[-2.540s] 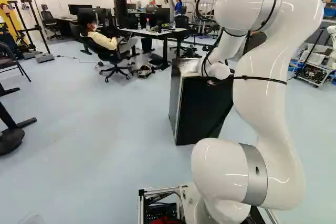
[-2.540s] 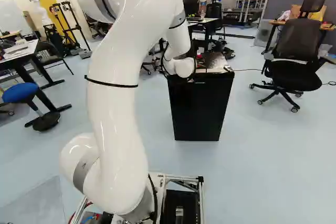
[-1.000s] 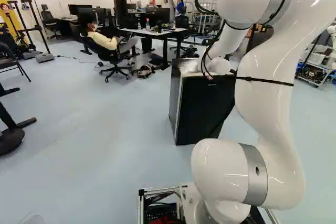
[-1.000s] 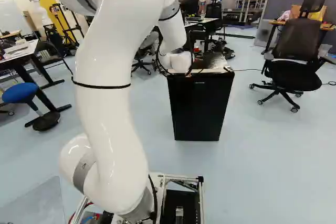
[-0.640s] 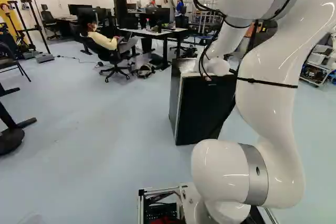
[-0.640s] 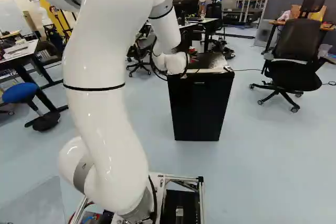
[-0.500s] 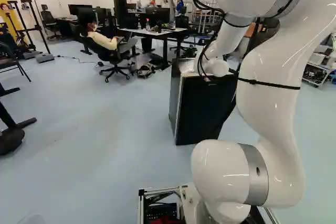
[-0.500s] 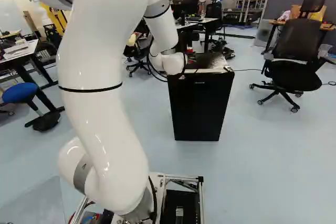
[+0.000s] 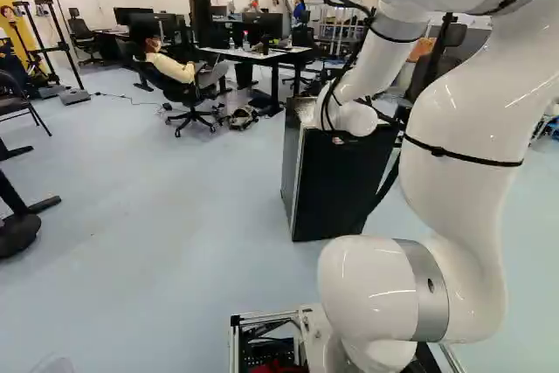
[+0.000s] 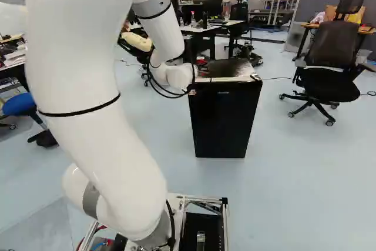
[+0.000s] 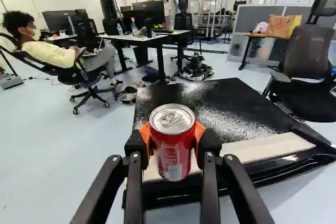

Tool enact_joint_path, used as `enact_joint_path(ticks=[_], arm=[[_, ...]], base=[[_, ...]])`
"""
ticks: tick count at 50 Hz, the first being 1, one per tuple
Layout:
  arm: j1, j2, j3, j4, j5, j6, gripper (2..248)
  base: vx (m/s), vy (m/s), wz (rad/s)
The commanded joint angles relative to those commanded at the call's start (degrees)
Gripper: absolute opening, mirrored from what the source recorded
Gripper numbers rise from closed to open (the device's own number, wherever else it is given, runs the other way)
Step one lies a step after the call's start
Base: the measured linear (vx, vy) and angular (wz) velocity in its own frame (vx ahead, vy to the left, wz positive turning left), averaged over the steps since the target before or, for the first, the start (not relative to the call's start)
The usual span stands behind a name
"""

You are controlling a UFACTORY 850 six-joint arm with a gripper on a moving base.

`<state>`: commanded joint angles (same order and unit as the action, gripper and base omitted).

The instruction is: Grab a drink from the fridge

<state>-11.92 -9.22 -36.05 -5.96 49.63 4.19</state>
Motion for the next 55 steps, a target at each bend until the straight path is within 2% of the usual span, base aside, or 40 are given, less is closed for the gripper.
enact_joint_path(ticks=[28, 55], arm=[[5.76, 12.19, 15.01, 2.88, 0.18, -2.03, 99], [9.56, 20.23, 24.91, 4.78, 0.30, -3.36, 99]], base=[[0.000, 0.000, 0.000], [0.000, 0.000, 0.000]])
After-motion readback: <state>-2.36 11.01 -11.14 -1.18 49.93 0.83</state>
